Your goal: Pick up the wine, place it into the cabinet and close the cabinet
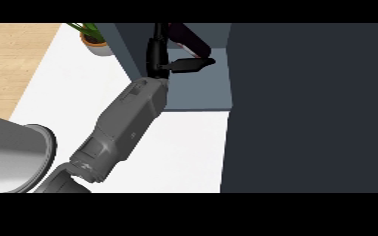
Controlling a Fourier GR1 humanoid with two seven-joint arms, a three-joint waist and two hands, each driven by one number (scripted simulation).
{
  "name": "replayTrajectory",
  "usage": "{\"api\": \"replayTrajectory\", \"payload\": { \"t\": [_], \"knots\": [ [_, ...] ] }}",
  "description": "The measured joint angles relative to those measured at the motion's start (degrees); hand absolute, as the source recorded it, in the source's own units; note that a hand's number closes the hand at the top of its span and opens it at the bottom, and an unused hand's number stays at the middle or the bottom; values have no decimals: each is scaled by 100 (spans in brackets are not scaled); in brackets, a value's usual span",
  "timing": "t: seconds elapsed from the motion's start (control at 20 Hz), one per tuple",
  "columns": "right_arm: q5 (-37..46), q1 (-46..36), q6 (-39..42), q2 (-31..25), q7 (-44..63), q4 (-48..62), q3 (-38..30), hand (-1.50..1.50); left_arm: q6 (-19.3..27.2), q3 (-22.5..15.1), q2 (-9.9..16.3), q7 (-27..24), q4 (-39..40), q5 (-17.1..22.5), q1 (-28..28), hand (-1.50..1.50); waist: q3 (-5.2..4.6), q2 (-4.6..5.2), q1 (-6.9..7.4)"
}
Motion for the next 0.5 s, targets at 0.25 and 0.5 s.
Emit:
{"api": "replayTrajectory", "payload": {
  "t": [0.25,0.5],
  "knots": [
    [32,54,-95,33,-17,-27,76,-150,63,-153,10,104,-791,-93,488,-150,-1,-33,72],
    [66,27,-177,14,40,-32,92,-150,178,-418,135,458,-1852,-202,1070,-150,0,-47,127]
  ]
}}
